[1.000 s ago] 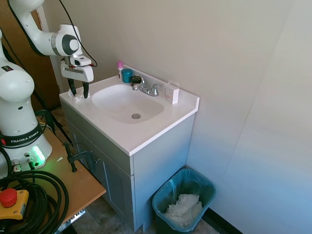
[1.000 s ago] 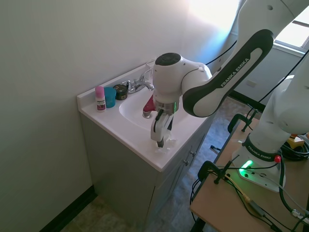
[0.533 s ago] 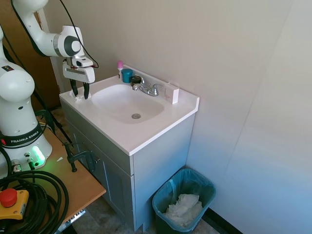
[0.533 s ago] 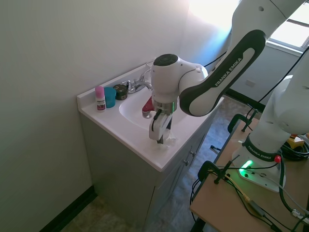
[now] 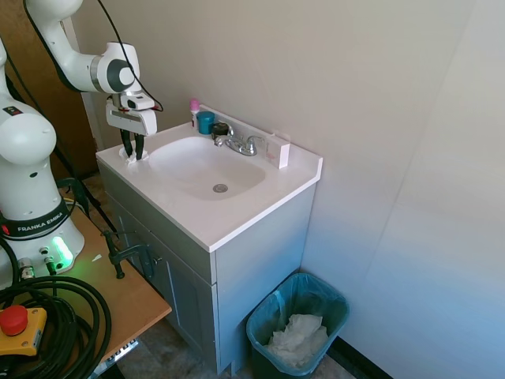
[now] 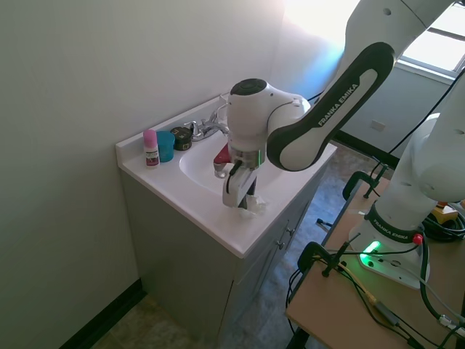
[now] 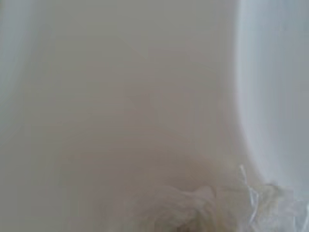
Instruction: Throw the tissue in the trash bin
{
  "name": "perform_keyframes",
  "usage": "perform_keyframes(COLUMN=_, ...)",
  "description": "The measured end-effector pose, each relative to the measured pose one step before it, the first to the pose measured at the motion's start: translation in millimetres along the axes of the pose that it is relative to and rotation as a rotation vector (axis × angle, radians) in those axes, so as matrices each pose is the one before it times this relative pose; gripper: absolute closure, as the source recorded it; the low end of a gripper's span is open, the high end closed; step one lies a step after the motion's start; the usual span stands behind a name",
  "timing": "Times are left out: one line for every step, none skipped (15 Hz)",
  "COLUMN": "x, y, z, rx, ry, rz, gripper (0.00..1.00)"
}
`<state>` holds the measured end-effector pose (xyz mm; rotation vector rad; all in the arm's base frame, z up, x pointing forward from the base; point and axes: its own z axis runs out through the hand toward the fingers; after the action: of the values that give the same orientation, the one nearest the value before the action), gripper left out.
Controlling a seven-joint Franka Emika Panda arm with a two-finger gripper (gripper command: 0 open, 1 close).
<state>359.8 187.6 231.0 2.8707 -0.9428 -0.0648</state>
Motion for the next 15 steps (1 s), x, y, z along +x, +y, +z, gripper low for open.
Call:
perform_keyframes(x=0.99, y=0.30, z=-0.10, rx=0.00159, ry=-0.00313, rz=0.00074, gripper=1.00)
perform_keyframes(x=1.81, y=0.20, z=-0.53, rx=0.00249, ry=-0.00207, rz=0.00240, gripper=1.00)
perform_keyframes(x=2.68, y=-0.70, z=-1.70, rx=0.00565, ry=-0.00192, rz=0.00477, gripper=1.00)
perform_keyframes(x=2.73, y=-0.21, z=-1.28, rx=0.00490, ry=-0.00249, rz=0.00609, gripper=1.00)
perform_keyframes(x=2.36, y=-0.80, z=-1.71, rx=0.00483, ry=0.00025, rz=0.00481, gripper=1.00)
perform_keyframes(x=2.58, y=-0.07, z=-1.38, rx=0.00346, ry=0.00130, rz=0.00538, gripper=1.00)
perform_keyframes(x=3.72, y=-1.07, z=-4.76, rx=0.01117, ry=0.00500, rz=0.00881, gripper=1.00)
perform_keyframes(x=5.09, y=-0.71, z=-8.84, rx=0.01918, ry=0.00598, rz=0.01405, gripper=1.00)
perform_keyframes(x=6.43, y=0.02, z=-13.31, rx=0.02622, ry=0.01097, rz=0.01536, gripper=1.00)
perform_keyframes(x=8.67, y=1.95, z=-17.42, rx=0.02824, ry=0.01458, rz=0.02327, gripper=1.00)
perform_keyframes(x=12.66, y=3.51, z=-22.21, rx=0.03514, ry=0.01930, rz=0.02641, gripper=1.00)
perform_keyframes(x=20.26, y=7.02, z=-28.15, rx=0.04669, ry=0.02947, rz=0.03741, gripper=1.00)
perform_keyframes(x=24.20, y=8.54, z=-28.82, rx=0.04532, ry=0.03017, rz=0.04214, gripper=1.00)
perform_keyframes(x=30.92, y=12.12, z=-28.41, rx=0.04731, ry=0.02588, rz=0.05450, gripper=1.00)
perform_keyframes(x=35.15, y=12.73, z=-27.63, rx=0.04642, ry=0.03065, rz=0.06246, gripper=1.00)
